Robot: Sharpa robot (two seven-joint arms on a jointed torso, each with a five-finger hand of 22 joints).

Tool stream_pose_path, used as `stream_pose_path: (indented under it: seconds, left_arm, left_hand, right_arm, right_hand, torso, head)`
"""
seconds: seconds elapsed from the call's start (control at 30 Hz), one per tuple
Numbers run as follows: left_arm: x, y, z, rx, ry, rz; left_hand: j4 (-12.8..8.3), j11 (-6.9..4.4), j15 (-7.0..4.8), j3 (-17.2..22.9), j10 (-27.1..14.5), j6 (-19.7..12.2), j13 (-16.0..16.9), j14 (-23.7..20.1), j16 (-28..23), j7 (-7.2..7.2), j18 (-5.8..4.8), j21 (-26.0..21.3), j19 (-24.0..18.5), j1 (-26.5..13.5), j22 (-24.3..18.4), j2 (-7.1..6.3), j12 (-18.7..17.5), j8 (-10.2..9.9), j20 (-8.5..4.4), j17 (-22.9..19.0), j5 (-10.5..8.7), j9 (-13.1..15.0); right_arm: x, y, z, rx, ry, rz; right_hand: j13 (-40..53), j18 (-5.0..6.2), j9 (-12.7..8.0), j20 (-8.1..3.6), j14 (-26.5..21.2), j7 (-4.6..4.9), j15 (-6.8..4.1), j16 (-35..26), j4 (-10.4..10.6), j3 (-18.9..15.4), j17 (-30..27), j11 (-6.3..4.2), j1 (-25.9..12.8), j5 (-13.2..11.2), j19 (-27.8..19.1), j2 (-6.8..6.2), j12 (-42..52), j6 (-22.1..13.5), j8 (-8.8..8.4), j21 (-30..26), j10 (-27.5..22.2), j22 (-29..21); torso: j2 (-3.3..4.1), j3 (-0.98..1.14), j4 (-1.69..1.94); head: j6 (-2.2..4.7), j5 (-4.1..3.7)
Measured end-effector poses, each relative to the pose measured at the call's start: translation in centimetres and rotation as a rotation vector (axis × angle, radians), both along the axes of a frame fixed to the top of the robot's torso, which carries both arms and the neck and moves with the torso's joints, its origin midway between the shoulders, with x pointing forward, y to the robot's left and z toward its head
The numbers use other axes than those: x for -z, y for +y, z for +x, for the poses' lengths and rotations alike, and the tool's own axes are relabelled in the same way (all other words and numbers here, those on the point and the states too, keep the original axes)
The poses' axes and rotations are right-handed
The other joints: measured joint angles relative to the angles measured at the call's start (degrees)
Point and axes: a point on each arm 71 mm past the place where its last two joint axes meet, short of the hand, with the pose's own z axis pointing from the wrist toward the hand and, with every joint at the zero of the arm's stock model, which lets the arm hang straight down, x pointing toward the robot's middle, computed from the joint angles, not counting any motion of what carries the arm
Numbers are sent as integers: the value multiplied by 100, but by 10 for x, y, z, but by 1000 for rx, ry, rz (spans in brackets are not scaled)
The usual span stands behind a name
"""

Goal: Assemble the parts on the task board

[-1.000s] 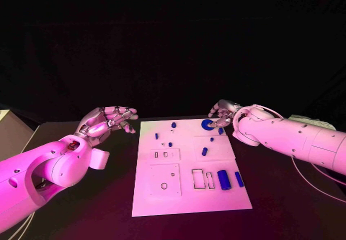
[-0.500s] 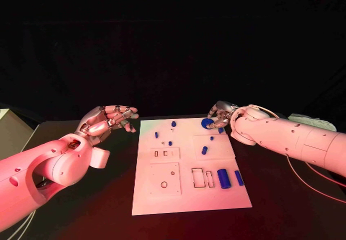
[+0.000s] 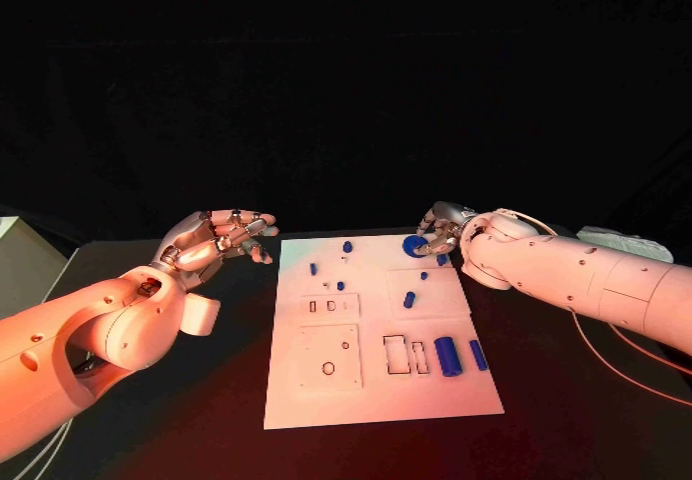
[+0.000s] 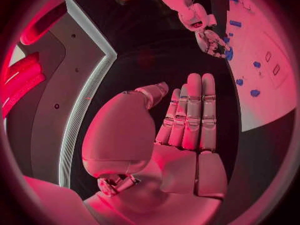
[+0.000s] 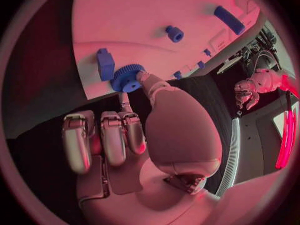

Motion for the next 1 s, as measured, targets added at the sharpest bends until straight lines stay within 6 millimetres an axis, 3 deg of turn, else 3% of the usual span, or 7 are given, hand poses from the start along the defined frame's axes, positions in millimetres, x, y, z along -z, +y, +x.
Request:
stream_pose_path:
  seconds: [0.23,0.4,0.53,0.63,0.73,0.93,1.0]
  left_arm:
    - [0,0,0,1,0,1]
    - [0,0,0,2,1,1]
    - [0,0,0,3,1,1]
    - [0,0,0,3,2,2]
    - [0,0,0,3,2,2]
    - [0,0,0,4,3,3]
    - [0,0,0,4,3,3]
  left_hand:
    - [0,0,0,0,0,0,0,0,0,0,0,0,0,0,0,0,0,0,0,-1,0,-1]
    - [0,0,0,0,0,0,0,0,0,0,0,0,0,0,0,0,0,0,0,-1,0,-1]
    - [0,0,0,0,0,0,0,0,0,0,0,0,0,0,-1,0,0,0,0,-1,0,-1]
    - [0,0,0,0,0,0,0,0,0,0,0,0,0,0,0,0,0,0,0,-1,0,-1]
    - [0,0,0,0,0,0,0,0,0,0,0,0,0,0,-1,0,0,0,0,-2,0,-1]
    - [0,0,0,0,0,0,0,0,0,0,0,0,0,0,0,0,0,0,0,-2,0,-2]
    - [0,0,0,0,0,0,0,0,0,0,0,0,0,0,-1,0,0,0,0,-2,0,-2]
  right_arm:
    - [0,-1,1,3,3,-3]
    - [0,0,1,0,3,-3]
    - [0,2,0,-6,0,0]
    - [0,4,-2,-14,-2,2]
    - [0,6,-3,-21,-9,4]
    - [-2,18,-11,-59,-50,7]
    - [-4,25,-15,-78,-79,8]
  right_hand:
    - [0,-60,0,0,0,-5,0,0,47,88,-1,0,62,55,0,62,0,51,47,0,0,-1]
    - [-1,-59,-24,0,0,-34,0,0,16,389,-1,0,114,52,0,114,0,203,68,24,0,0]
    - [-1,-59,-33,0,-2,-62,-2,0,-20,667,-1,-4,114,53,0,113,0,373,137,24,-4,4]
    - [-1,-59,-33,-1,-15,-70,-70,0,-55,817,-1,-66,113,160,0,112,0,383,157,24,-3,4]
    - [-1,-58,-33,-58,-11,-72,-75,0,-66,858,-1,-78,112,178,-7,113,0,385,157,24,6,4]
    - [-1,-49,-31,-58,-11,-82,-116,0,-58,897,-1,-97,3,178,-6,94,0,395,158,24,-13,3]
    - [-1,-48,-29,-99,-11,-108,-116,-1,-58,898,-2,-118,-95,271,6,13,0,464,193,24,7,3]
  torso:
    - [0,0,-1]
    - [0,1,-3]
    - [0,2,-3]
    - [1,2,-3]
    - [1,3,-3]
    - [1,3,-4]
    - [-1,4,-4]
  head:
    - [-8,-6]
    - [-13,-7]
    - [-16,-4]
    - [-17,-1]
    - [-19,1]
    - [-12,14]
    - [-10,15]
